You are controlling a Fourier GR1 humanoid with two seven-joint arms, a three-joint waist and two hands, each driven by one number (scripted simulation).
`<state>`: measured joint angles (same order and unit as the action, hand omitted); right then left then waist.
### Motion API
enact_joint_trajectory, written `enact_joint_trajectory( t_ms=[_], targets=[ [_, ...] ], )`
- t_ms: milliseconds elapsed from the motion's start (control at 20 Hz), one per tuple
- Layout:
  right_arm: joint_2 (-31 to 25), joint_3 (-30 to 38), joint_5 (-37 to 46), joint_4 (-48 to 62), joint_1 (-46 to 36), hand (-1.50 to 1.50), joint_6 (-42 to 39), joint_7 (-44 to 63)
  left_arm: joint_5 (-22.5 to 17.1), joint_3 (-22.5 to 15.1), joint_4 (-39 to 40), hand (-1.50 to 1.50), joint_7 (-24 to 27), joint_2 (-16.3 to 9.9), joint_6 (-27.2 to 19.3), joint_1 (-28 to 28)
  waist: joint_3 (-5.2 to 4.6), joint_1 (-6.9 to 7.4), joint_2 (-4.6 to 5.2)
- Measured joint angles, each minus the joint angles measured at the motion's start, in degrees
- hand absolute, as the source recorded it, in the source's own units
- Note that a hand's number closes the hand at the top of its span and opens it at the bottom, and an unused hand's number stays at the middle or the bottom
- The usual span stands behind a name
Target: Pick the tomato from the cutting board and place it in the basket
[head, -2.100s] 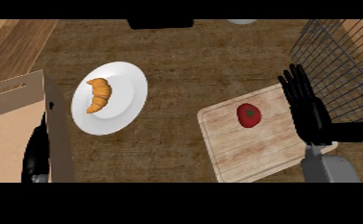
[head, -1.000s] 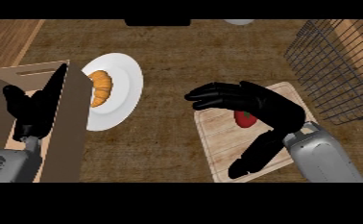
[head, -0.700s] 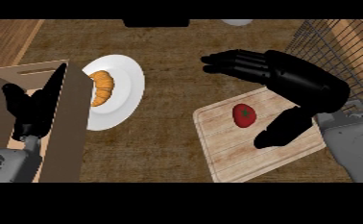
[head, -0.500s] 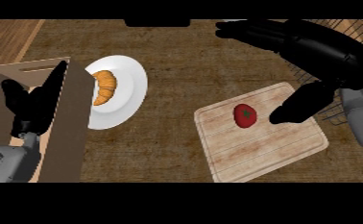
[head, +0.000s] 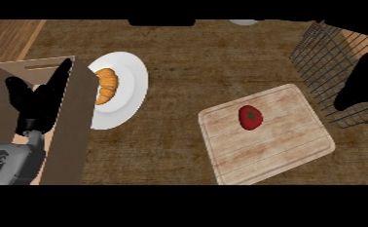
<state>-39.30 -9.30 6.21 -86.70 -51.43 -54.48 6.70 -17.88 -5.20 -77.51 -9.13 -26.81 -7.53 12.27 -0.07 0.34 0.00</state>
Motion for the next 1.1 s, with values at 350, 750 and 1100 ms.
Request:
enact_joint_trajectory(
  t_ms=[350, 750, 1100],
  targets=[
    [-4.7, 4.9, -2.2, 4.3, 3.6, -1.50, -3.5, -8.0, 1.6, 0.8, 0.5, 0.00, -0.1, 1.3, 0.0, 0.5, 0.08, -0.19, 0.06],
    [-3.4, 6.2, 3.3, 4.0, 14.1, -1.50, 2.5, -17.9, 2.1, 2.3, -0.4, 0.00, 0.0, 1.5, 1.7, -0.7, 0.12, -0.05, 0.14],
    [1.6, 2.3, 11.6, 4.8, 22.0, -1.50, 13.1, -26.9, 3.6, 2.7, -1.6, 0.00, -0.9, 2.9, 1.5, -1.2, 0.12, 0.03, 0.15]
  ],
)
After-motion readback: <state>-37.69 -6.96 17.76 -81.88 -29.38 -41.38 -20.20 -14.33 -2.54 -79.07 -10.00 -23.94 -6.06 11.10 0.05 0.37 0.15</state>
